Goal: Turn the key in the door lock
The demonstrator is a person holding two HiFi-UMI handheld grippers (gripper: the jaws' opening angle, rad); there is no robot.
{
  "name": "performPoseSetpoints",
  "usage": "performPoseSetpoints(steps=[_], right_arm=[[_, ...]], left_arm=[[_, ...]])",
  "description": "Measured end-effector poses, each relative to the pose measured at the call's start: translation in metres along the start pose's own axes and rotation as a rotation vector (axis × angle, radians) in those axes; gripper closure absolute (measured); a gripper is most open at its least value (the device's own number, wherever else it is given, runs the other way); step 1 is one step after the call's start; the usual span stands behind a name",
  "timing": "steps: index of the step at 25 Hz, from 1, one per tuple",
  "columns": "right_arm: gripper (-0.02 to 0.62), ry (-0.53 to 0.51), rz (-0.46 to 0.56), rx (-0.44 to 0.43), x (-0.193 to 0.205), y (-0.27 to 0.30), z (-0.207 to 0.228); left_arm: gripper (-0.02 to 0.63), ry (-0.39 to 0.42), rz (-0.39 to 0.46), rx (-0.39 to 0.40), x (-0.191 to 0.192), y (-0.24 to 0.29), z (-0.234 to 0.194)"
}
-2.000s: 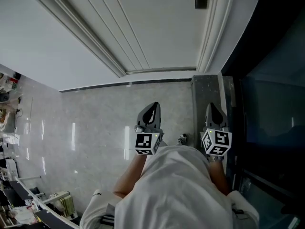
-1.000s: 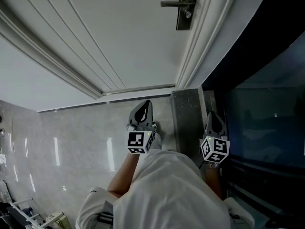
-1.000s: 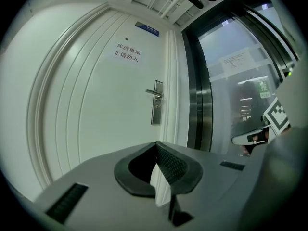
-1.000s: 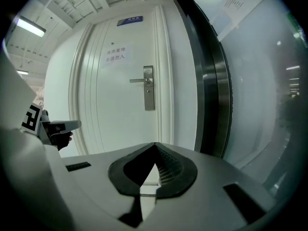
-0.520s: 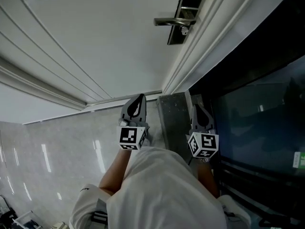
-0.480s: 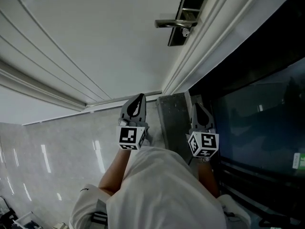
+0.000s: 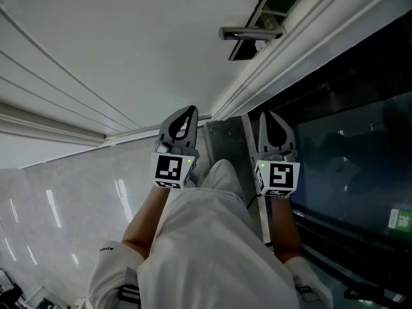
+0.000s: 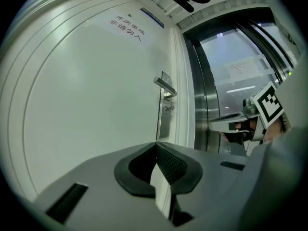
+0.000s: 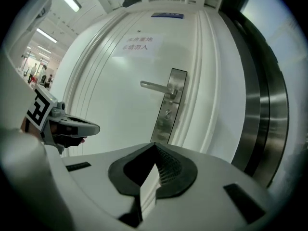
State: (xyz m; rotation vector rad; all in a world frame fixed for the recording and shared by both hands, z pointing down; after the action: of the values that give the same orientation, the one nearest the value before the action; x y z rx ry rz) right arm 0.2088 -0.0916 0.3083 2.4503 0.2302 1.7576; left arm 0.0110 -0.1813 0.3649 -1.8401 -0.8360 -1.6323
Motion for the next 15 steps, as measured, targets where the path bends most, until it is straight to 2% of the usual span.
performPoseSetpoints(steps=[6,9,11,15], right_arm=[[0.603,-0.239,0.036,0.029,-0.033,0.02,0.012],[0.603,-0.336,0.023,-0.035,-0.041,0.036,0.011],[0.603,-0.387,0.016,-0.065,-0.046,0.047,0.009],[0.603,-0.517,0.008,-0.03,-0.06,0.067,0.01]], left_arm=[[0.598,0.042,0.002,0.006,-0.016,0.006,-0.001],[0.598,0.059,0.013,0.004,-0.025,0.004,-0.006],[0.598,0.067,0.026,-0.014,-0.03,0.004,-0.012],[0.598,0.07,0.05,-0.07,-0.041,0.008,-0.025]])
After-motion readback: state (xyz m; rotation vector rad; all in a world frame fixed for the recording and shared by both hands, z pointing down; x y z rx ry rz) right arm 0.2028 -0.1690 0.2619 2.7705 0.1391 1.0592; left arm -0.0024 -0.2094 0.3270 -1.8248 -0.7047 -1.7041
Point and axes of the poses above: the fingertips, and each gripper's own axes: y forward along the fingers, z to its right, x out of its underside, the point moved 7 cm from there along -y, backward along the fingers, and after that the axes turned 1 degree about -x, right-handed, at the moved point
